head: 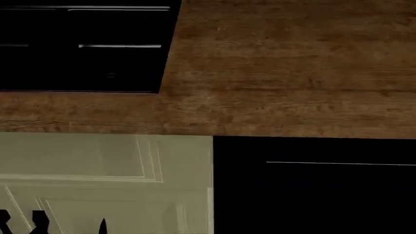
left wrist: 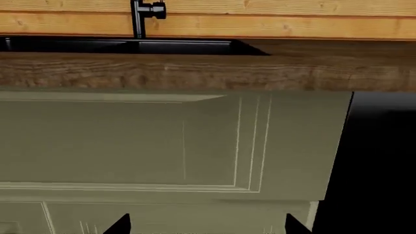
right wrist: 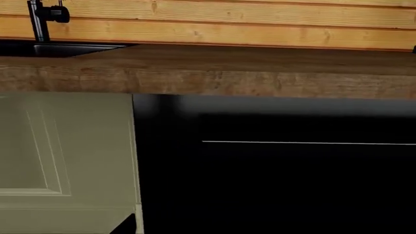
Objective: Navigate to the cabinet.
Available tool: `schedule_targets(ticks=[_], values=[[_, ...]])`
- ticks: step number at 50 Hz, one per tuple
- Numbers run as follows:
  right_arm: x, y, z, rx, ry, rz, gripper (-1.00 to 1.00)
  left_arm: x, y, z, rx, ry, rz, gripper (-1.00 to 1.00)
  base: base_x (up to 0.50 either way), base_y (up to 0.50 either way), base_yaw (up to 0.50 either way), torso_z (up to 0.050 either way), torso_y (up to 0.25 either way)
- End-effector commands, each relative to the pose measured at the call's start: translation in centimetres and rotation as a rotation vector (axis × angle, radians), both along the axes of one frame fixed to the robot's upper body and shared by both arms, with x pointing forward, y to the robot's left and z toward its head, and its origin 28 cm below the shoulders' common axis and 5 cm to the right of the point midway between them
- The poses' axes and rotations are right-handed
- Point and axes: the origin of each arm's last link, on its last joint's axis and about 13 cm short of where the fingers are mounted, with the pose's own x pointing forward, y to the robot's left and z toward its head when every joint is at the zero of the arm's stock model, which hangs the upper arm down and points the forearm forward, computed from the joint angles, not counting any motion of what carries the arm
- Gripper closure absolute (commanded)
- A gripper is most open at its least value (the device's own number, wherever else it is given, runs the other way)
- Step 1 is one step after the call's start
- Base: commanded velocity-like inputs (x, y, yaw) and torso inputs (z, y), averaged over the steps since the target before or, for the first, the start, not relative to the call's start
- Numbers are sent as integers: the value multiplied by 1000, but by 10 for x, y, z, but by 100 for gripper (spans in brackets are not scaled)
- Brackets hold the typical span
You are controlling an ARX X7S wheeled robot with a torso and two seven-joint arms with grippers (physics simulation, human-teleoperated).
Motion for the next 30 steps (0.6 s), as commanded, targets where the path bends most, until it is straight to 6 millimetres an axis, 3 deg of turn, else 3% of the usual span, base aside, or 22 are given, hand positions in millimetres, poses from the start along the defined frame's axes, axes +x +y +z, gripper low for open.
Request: schedule_targets(ticks=[1, 30], values=[[0, 0, 0, 0, -1, 0, -100, 0, 0, 0, 1, -1, -1, -100, -28, -500, 0, 0, 0], [0, 0, 0, -3, -3, 2, -100, 0, 0, 0, -3, 1, -7, -100, -27, -500, 0, 0, 0]])
